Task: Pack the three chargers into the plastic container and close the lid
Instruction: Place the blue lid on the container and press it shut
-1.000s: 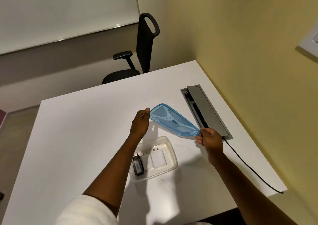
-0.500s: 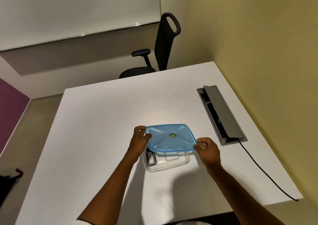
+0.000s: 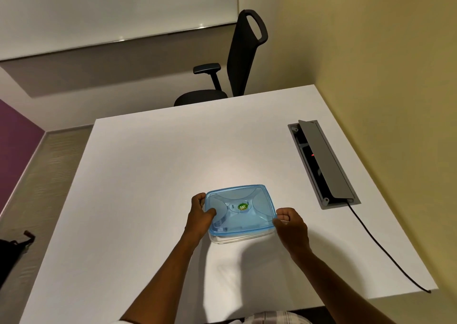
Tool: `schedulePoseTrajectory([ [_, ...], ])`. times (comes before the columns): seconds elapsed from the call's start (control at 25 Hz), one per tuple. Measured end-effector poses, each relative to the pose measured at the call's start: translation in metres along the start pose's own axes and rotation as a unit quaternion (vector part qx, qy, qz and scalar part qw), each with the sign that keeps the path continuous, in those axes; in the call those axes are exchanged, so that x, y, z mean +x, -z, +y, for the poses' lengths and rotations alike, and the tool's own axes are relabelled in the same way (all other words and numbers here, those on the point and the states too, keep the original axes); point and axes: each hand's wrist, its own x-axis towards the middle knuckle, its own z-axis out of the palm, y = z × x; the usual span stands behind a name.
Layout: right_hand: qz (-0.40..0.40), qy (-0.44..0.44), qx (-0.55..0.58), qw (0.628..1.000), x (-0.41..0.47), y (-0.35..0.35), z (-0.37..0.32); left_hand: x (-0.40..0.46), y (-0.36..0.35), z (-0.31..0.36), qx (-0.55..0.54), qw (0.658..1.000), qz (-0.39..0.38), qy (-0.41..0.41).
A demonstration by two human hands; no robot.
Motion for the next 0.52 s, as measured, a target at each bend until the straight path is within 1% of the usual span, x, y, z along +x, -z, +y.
schedulePoseTrajectory([
  [0.12, -0.018, 0.007, -0.038, 0.999, 0.004, -0.004, 0.000, 0.002, -0.003, -0.005, 0.009, 1.000, -0.003, 0.003],
  [0.28, -0.027, 0.006, -0.055, 0.998, 0.005, -0.008, 0.003, 0.001, -0.006, -0.011, 0.031, 0.999, -0.005, -0.001],
  [0.52, -0.028, 0.009, -0.102, 0.994, 0.014, -0.011, 0.000, -0.003, -0.012, -0.014, 0.095, 0.995, 0.017, -0.027],
])
